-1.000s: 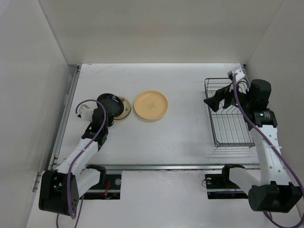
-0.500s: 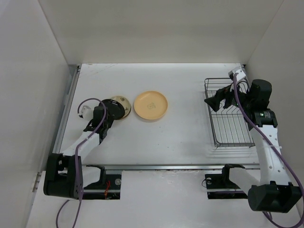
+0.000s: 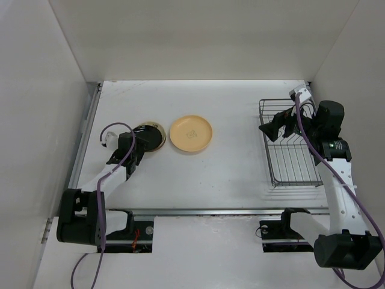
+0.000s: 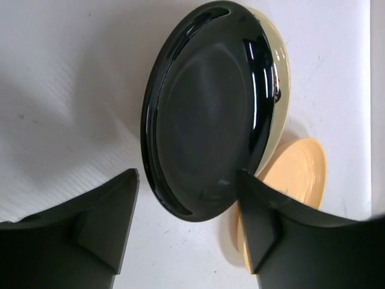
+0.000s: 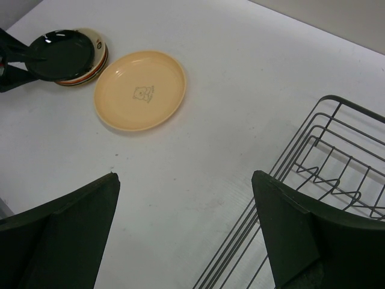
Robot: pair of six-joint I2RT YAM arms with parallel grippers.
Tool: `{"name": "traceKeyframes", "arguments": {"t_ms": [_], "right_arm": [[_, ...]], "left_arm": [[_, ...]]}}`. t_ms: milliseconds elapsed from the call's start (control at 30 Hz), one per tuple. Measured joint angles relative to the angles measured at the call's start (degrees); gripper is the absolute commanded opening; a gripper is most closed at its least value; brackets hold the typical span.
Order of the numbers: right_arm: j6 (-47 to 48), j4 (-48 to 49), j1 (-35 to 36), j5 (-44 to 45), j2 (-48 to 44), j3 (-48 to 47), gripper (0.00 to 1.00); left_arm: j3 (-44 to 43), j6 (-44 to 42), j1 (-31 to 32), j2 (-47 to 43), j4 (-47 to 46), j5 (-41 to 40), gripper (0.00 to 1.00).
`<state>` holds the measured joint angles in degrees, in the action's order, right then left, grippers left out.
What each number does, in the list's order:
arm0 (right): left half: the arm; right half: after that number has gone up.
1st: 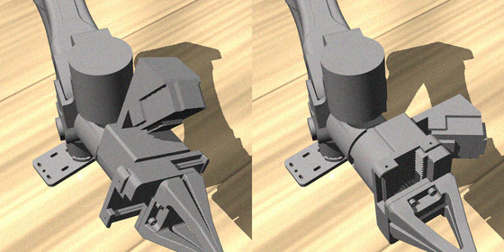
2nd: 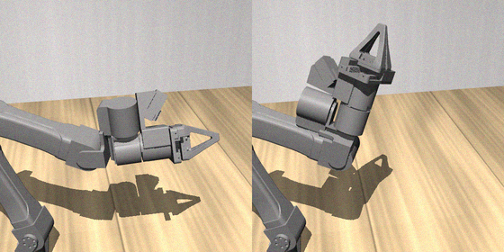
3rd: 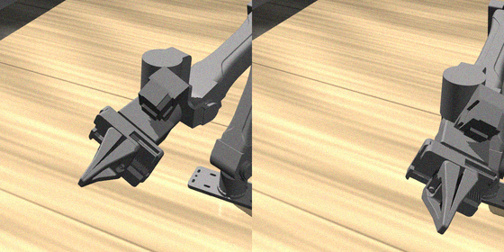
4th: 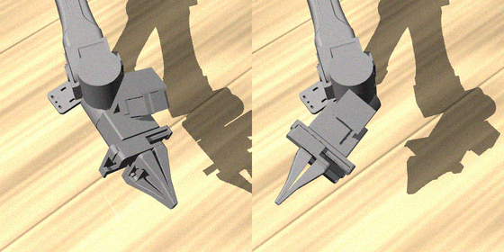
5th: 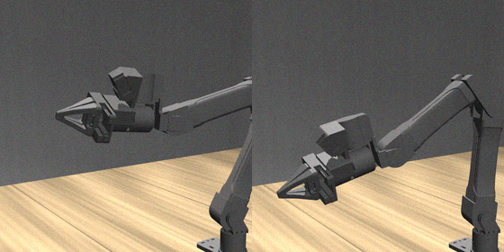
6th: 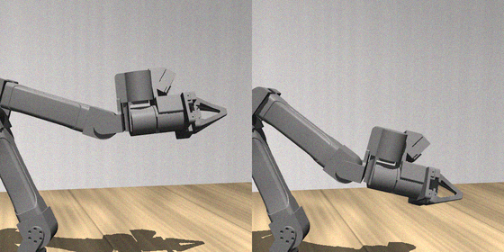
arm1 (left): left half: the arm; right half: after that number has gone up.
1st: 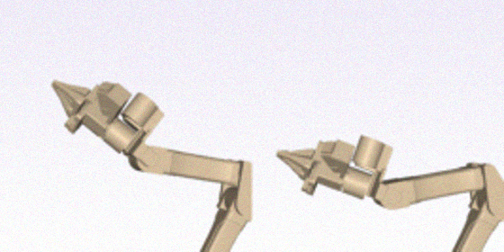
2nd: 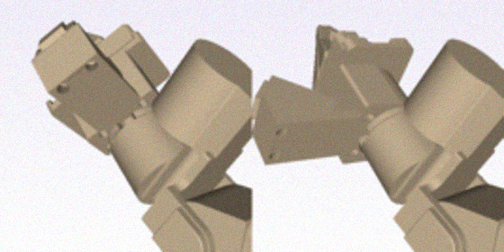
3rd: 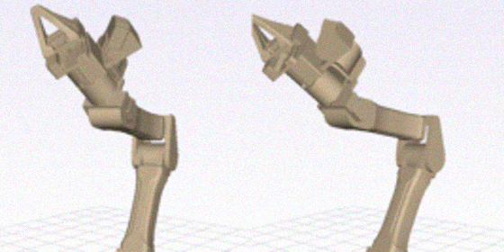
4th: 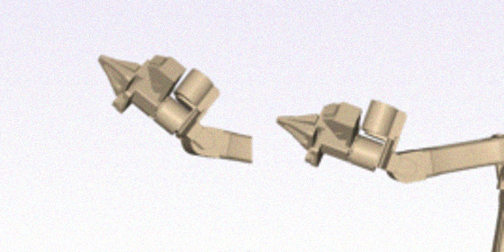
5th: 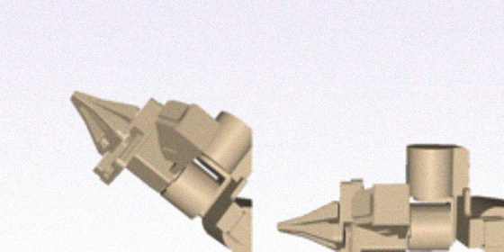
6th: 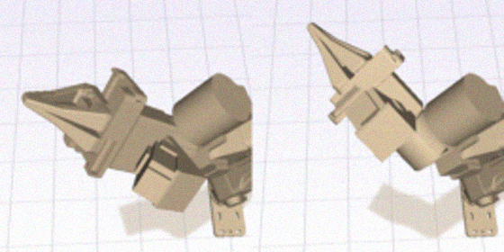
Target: Unload the plates from the dish rack
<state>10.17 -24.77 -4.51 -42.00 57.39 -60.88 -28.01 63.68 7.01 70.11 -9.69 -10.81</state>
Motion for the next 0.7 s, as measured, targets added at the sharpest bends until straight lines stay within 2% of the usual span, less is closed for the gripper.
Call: {"name": "traceKeyframes", "arguments": {"t_ms": [33,100,167,300,533,700], "right_arm": [[0.0,0.0,0.0,0.0,0.0,0.0,0.97],[0.0,0.0,0.0,0.0,0.0,0.0,0.97],[0.0,0.0,0.0,0.0,0.0,0.0,0.97],[0.0,0.0,0.0,0.0,0.0,0.0,0.98],[-0.2,0.0,0.0,0.7,0.0,0.0,0.99],[-0.2,0.0,-0.4,4.9,0.4,0.0,0.99]], "left_arm": [[0.0,-0.1,0.0,0.0,0.0,0.1,0.74],[0.0,-0.3,0.0,0.0,-0.4,0.4,0.83],[0.0,-0.5,0.0,0.0,-0.7,0.6,0.91],[0.0,-1.0,0.0,0.0,-1.0,1.3,0.99],[0.0,-4.8,0.0,-0.6,-1.5,3.5,0.99],[0.0,-11.8,1.7,-6.4,-1.8,4.7,0.99]]}}
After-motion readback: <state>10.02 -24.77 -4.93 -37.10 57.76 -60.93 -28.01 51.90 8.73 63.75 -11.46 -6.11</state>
